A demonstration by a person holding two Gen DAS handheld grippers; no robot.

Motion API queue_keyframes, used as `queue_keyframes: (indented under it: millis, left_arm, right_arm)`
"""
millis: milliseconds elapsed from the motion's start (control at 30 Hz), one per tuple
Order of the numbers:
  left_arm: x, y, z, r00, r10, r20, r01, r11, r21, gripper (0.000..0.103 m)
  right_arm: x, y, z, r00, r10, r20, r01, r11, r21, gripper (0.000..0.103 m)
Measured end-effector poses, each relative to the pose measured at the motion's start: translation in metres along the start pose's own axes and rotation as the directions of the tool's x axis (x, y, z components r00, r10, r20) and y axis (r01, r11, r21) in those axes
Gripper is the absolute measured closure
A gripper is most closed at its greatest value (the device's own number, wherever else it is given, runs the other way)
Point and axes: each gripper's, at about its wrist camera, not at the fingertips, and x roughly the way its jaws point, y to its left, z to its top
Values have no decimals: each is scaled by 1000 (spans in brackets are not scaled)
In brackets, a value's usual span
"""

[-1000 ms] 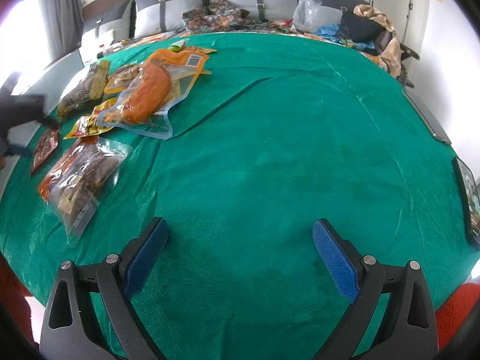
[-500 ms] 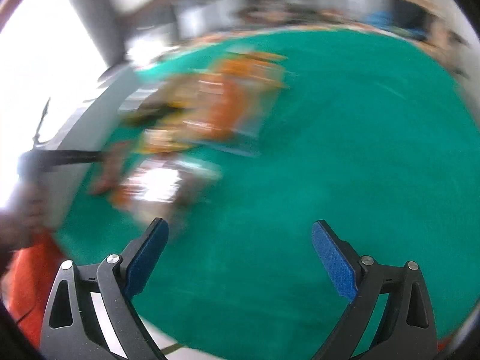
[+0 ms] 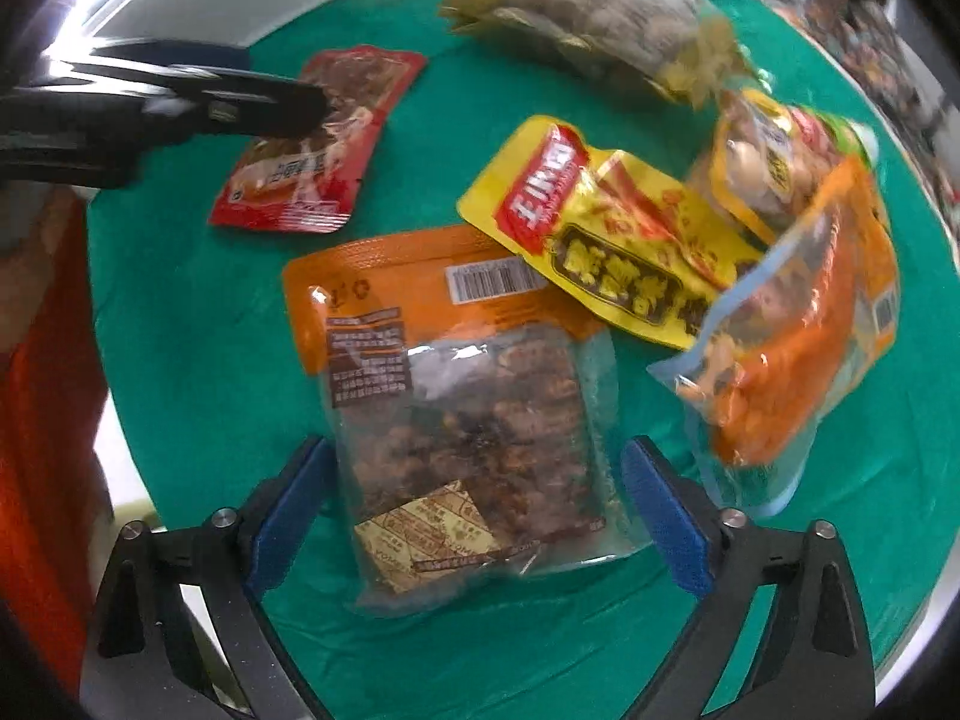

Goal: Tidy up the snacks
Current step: 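Grasp the red meat packet with the left tool while the right tool grasps the orange-labelled meat-cube packet, then carry both packets over the white box and open both tools to drop them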

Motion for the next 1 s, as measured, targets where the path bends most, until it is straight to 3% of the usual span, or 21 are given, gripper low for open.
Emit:
queue_keyframes:
  millis: [33,67,100,167,233,267,300,333,400,467,533,700,767,833,900,1000]
  left_arm:
    - [2,-4,2,999,37,18,-37,999,17,0]
    - [4,-12,0,997,64,45,-65,997,42,0]
    - [0,-14,-3,995,46,92,-51,998,48,8]
    - [-9,-20,-8,988,21,153,-38,993,109,43]
    - [-13,-19,-10,990,-1,138,-22,987,161,70]
    - [-17,-14,-11,990,-7,142,-18,984,175,75]
    - [-19,-8,-12,990,-18,140,-8,984,178,92]
    - [-21,2,-11,990,-48,131,26,987,160,98]
    - [-26,21,-11,987,-89,132,76,991,107,98]
    - [-36,38,-14,981,-126,148,119,991,56,98]
    - [-43,45,-12,971,-169,171,168,986,22,98]
    - [-104,74,-10,908,-301,292,329,943,-49,98]
    - [-129,93,-8,887,-311,341,352,934,-66,98]
    - [-156,126,-7,877,-284,387,343,935,-90,98]
    - [-174,159,-8,880,-235,413,310,943,-124,98]
    - [-190,221,-11,903,-73,424,172,964,-202,97]
  right_arm:
    - [-2,-1,-2,1000,1,3,-1,1000,29,14]
    - [-4,-7,0,1000,-4,10,3,999,48,26]
    - [-8,-8,-3,999,-25,23,23,997,69,37]
    - [-15,-12,-10,999,-45,25,41,991,124,43]
    - [-21,-21,-21,999,-12,48,3,980,198,46]
    - [-24,-27,-26,998,12,67,-27,973,231,46]
    - [-28,-33,-33,994,51,94,-75,957,279,46]
    - [-33,-41,-40,986,92,137,-133,935,330,46]
    - [-43,-54,-50,965,149,217,-227,890,396,46]
    - [-55,-65,-59,928,208,310,-335,830,446,46]
    - [-64,-68,-62,902,229,366,-390,795,465,46]
    - [-83,-55,-39,887,214,409,-401,796,453,46]
    - [-97,-42,-18,874,222,432,-416,801,430,46]
    - [-115,-24,7,858,230,460,-428,815,391,46]
    - [-133,2,41,830,256,495,-451,831,326,46]
    - [-156,47,103,780,330,531,-501,838,215,45]
